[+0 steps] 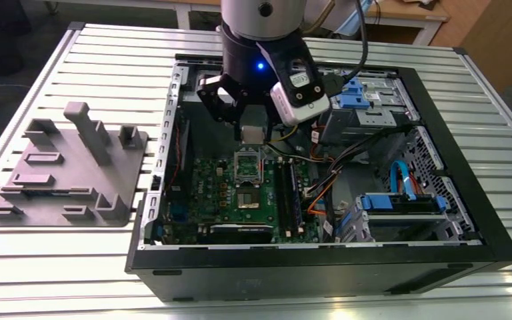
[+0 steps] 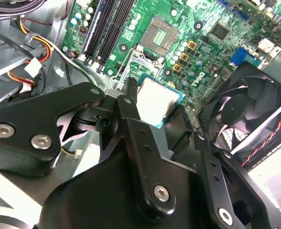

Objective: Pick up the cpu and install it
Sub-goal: 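Pick up the cpu and move it towards the insertion slot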

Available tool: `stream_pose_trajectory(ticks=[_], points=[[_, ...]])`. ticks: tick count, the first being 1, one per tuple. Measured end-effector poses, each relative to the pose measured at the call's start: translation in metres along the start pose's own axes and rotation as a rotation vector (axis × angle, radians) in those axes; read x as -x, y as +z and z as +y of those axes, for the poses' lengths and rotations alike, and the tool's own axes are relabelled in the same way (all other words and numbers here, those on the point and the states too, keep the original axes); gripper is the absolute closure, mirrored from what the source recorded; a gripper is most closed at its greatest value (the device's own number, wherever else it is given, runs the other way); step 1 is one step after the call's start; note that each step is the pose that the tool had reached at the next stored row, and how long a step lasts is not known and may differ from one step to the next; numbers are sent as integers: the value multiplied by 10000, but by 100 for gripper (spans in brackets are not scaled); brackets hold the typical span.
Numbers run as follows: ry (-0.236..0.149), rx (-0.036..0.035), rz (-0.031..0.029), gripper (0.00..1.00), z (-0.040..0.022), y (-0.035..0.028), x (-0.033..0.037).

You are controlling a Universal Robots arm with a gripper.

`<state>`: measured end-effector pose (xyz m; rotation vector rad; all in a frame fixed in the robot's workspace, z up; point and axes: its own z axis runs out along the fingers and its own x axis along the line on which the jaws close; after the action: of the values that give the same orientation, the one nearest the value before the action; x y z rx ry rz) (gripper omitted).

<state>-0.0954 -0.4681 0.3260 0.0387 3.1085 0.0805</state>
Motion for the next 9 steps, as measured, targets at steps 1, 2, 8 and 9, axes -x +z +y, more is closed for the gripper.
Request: stream_pose_trajectory(ticks=[1, 2, 8, 9], points=[[1, 1, 0, 53, -12, 13, 0], [1, 1, 0, 53, -28, 27, -1], [2, 1, -1, 53, -75, 126, -3], [2, 0, 0, 53, -75, 126, -3]])
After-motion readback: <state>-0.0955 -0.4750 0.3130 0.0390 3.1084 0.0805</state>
